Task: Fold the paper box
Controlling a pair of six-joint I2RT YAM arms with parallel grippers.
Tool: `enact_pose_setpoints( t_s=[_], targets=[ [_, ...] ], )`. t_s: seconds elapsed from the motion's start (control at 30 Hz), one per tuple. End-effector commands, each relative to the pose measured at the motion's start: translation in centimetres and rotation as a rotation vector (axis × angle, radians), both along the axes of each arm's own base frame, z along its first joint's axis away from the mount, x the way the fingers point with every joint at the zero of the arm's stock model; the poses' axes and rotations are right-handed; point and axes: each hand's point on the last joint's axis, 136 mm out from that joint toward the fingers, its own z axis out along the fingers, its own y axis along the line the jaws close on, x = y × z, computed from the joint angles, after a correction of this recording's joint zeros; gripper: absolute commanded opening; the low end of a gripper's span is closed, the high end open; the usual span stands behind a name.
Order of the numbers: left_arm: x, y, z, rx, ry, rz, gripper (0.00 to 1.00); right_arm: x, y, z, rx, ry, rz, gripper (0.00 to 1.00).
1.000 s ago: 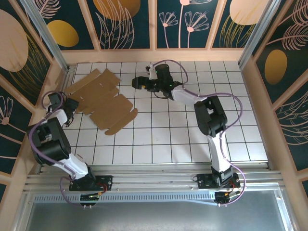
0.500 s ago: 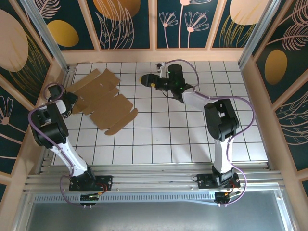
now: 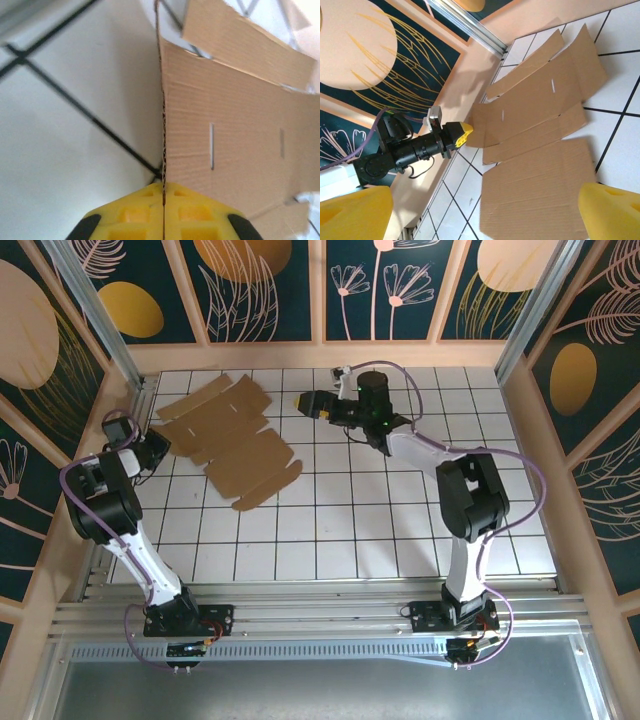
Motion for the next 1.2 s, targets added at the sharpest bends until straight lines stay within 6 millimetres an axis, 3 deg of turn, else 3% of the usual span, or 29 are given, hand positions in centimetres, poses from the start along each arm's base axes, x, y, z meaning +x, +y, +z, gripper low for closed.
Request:
enact_pose_setpoints(
  t_s=[0.0, 0.1, 0.3, 0.4, 0.47, 0.67, 0.77, 0.93, 1.17],
  targets=[
    [2.4, -5.6, 2.1, -0.045, -0.108, -0.249, 0.00, -0.3, -2.2, 3.2, 0.056, -0.049, -0.039, 0.96],
    [3.3, -10.8, 2.3, -0.039, -0.112, -0.413, 0.00, -0.3, -4.8, 3.0, 0.029, -0.041, -0.087, 0.96],
    [3.2, -20.6, 3.5, -0.096, -0.204, -0.685, 0.00, 0.9, -14.0, 0.3, -0.198, -0.025, -0.356, 0.99],
    [2.4, -25.7, 3.7, -0.094, -0.234, -0.840, 0.00, 0.9, -17.2, -1.8, -0.279, 0.002, -0.407, 0.99],
    [2.1, -27.9, 3.2, -0.075, -0.236, -0.906, 0.00, 0.9, -18.6, -3.6, -0.333, 0.037, -0.421, 0.99],
    [2.3, -29.7, 3.8, -0.110, -0.316, -0.948, 0.00, -0.8, -24.3, -10.2, -0.413, 0.173, -0.517, 0.97],
    [2.2, -29.9, 4.4, -0.111, -0.347, -0.973, 0.00, -1.9, -24.0, -12.3, -0.401, 0.214, -0.459, 0.94],
    [1.7, -30.4, 4.9, -0.120, -0.385, -1.001, 0.00, -2.4, -22.4, -14.0, -0.333, 0.227, -0.381, 0.90],
    [1.6, -30.3, 4.1, -0.115, -0.380, -0.989, 0.00, 1.6, -21.5, -15.0, -0.326, 0.209, -0.375, 0.82]
  ],
)
